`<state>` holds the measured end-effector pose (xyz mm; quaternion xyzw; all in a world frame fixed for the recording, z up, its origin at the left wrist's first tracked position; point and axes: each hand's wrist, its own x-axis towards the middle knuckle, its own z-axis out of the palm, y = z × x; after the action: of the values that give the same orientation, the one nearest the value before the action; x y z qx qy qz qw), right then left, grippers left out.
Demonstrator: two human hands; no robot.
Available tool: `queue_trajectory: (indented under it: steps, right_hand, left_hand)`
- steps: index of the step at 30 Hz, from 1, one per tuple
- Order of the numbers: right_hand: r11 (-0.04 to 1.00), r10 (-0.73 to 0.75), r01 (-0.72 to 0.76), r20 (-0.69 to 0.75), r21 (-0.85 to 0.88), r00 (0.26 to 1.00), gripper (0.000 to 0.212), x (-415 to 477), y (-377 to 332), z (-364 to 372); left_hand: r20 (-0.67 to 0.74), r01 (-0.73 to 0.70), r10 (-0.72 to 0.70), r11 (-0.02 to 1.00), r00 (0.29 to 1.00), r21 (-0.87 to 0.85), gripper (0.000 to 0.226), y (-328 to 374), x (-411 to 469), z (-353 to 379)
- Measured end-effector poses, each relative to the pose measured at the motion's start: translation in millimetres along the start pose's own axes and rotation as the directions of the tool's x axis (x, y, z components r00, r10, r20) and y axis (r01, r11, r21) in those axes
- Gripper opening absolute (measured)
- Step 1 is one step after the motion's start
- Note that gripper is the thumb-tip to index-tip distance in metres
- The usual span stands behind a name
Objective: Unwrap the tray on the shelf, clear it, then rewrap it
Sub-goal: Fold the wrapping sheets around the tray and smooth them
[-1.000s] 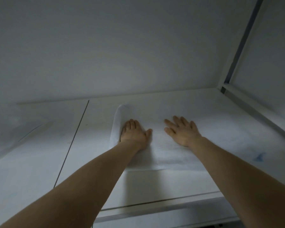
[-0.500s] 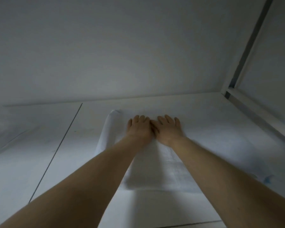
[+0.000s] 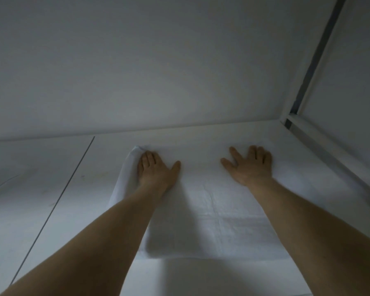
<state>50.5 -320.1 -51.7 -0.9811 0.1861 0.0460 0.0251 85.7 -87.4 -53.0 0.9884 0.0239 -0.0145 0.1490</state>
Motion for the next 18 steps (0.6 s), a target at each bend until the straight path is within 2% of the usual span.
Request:
queue_trajectory:
  steps: [8, 13, 16, 18]
  right_hand:
    - [0.997, 0.003, -0.002, -0.013, 0.077, 1.000, 0.077, 0.8, 8.3, 1.8]
    - [0.997, -0.001, -0.003, 0.053, 0.078, 0.999, 0.076, -3.4, 7.9, -5.5]
    - [0.995, -0.097, 0.097, 0.006, -0.003, 0.995, 0.068, -27.2, -16.8, -5.3]
    - [0.983, -0.179, 0.178, 0.019, 0.042, 0.984, 0.061, -51.6, -39.1, 0.3]
  left_hand:
    - [0.017, 0.014, -0.014, 0.999, 1.000, 0.031, 0.094, -1.1, -0.9, -3.6]
    - [0.067, 0.031, -0.034, 0.999, 0.997, 0.040, 0.090, 1.4, -7.5, -7.0]
    - [0.050, -0.056, 0.054, 0.998, 0.997, 0.029, 0.076, 16.3, -27.9, -5.8]
    - [0.087, -0.127, 0.125, 0.992, 0.988, 0.027, 0.069, 25.6, -45.2, -3.1]
